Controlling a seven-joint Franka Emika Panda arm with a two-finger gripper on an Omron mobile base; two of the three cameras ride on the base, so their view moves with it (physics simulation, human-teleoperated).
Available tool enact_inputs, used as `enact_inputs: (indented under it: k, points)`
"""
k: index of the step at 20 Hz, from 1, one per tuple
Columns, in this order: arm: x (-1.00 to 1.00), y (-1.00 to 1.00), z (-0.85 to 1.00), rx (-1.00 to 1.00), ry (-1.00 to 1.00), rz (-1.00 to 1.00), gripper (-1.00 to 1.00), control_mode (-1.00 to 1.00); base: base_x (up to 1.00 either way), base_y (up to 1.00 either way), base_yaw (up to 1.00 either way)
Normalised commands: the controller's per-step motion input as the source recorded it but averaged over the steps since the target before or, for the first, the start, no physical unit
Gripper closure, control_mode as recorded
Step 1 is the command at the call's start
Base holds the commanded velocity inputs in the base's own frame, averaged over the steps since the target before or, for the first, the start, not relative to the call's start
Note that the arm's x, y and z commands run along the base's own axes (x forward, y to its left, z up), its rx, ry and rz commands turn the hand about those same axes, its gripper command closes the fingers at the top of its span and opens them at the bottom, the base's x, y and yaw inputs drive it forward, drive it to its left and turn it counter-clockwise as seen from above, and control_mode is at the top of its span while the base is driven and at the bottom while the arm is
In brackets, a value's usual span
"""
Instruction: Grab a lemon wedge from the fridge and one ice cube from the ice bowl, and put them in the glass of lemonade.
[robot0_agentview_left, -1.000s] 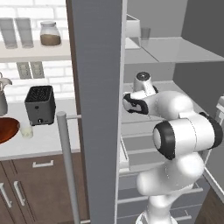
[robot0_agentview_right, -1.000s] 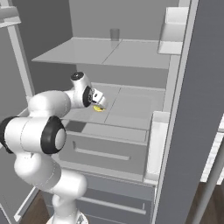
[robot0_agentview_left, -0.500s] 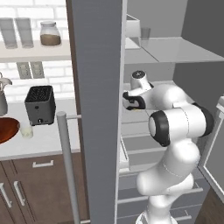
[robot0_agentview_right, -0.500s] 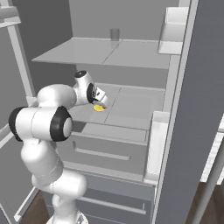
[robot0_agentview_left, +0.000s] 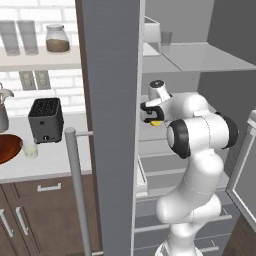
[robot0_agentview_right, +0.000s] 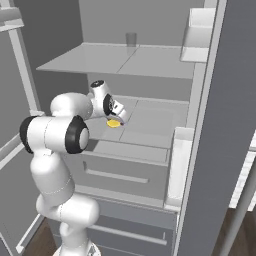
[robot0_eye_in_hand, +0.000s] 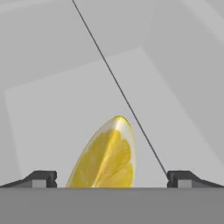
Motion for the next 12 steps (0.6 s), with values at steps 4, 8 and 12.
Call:
enact_inputs:
  k: [4,8,12]
  points:
    - [0.0,-0.01,-0.39,0.0,0.02,0.0,-1.0,-1.0,0.0,0.0,0.0]
    - [0.0,0.0,-0.32,0.0,0.05,0.0,-1.0,-1.0,0.0,0.0,0.0]
    - [0.0,0.0,-0.17,0.0,0.04,0.0,1.0,-1.0,0.0,0.0,0.0]
